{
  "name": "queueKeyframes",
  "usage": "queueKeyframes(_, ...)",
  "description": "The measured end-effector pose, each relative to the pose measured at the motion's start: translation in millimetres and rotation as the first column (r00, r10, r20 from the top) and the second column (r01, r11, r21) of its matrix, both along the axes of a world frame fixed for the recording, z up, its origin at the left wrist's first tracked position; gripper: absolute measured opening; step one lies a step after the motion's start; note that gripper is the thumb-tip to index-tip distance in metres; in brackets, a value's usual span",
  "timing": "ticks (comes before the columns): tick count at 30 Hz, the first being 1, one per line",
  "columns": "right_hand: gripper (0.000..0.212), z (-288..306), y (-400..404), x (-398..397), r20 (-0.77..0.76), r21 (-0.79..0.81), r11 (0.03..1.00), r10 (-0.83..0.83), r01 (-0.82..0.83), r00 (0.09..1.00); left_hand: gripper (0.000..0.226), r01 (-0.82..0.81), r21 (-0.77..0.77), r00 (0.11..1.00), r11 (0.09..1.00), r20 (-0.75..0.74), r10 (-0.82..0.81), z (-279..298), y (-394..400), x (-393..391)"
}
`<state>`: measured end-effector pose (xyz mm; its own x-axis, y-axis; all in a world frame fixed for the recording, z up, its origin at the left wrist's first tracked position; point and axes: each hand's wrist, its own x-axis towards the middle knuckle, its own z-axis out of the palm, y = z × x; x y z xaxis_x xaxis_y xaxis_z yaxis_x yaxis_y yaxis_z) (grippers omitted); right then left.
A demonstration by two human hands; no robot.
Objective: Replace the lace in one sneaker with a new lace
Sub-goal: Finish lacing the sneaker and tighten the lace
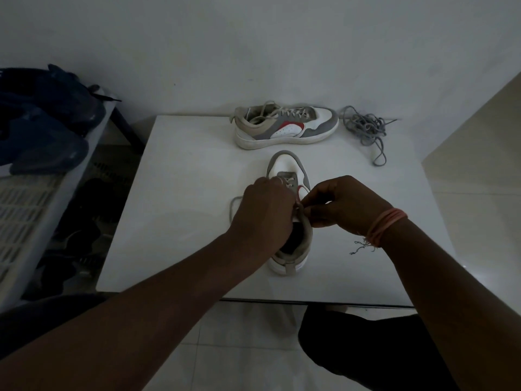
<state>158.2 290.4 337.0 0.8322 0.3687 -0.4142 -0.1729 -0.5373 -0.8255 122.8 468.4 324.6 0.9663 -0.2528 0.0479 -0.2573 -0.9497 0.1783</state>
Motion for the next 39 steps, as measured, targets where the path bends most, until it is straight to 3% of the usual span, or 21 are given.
queueKeyframes(5, 0.011, -1.4, -0.1, -0.4, 0.003, 0.008, 1.000, 0.018, -0.018, 1.000, 0.032, -0.039, 0.000, 0.997, 0.999, 0.070, 0.039, 7.5, -1.4, -1.3)
queueKeyframes(10, 0.011, -2.0, -0.5, -1.3, 0.015, 0.009, 1.000, 0.024, -0.024, 1.000, 0.033, 0.030, 0.021, 0.998, 0.999, 0.052, -0.031, 1.7, -6.8, -5.0)
queueKeyframes(13, 0.011, -2.7, -0.3, -0.9, 0.018, 0.008, 1.000, 0.021, -0.021, 1.000, 0.039, -0.026, -0.092, 0.999, 0.995, -0.035, 0.023, -2.2, 0.1, -0.3)
queueKeyframes(16, 0.010, -3.7, 1.3, -0.9, 0.043, 0.010, 1.000, 0.012, -0.013, 0.999, 0.032, -0.084, -0.181, 0.994, 0.980, -0.086, 0.070, -1.2, 2.9, -0.2)
queueKeyframes(24, 0.009, -5.2, 2.1, -0.7, 0.108, -0.035, 0.999, 0.029, -0.025, 0.994, 0.037, 0.073, 0.134, 0.997, 0.988, -0.019, -0.071, 1.8, -6.1, -9.6)
queueKeyframes(30, 0.012, -7.8, 3.7, -2.1, 0.146, -0.030, 1.000, 0.010, -0.005, 0.989, 0.035, 0.042, 0.170, 0.999, 0.985, -0.018, -0.040, -0.2, -6.8, -6.5)
queueKeyframes(35, 0.008, -11.0, 6.3, 0.1, 0.107, 0.002, 0.997, -0.071, 0.071, 0.992, 0.025, -0.035, 0.074, 0.999, 0.997, -0.031, 0.037, -1.0, 0.3, 0.4)
queueKeyframes(39, 0.011, -12.9, 11.8, 0.2, 0.123, -0.102, 0.994, -0.019, 0.032, 0.992, 0.052, -0.167, -0.162, 0.984, 0.972, -0.082, 0.156, 3.7, 11.6, 0.0)
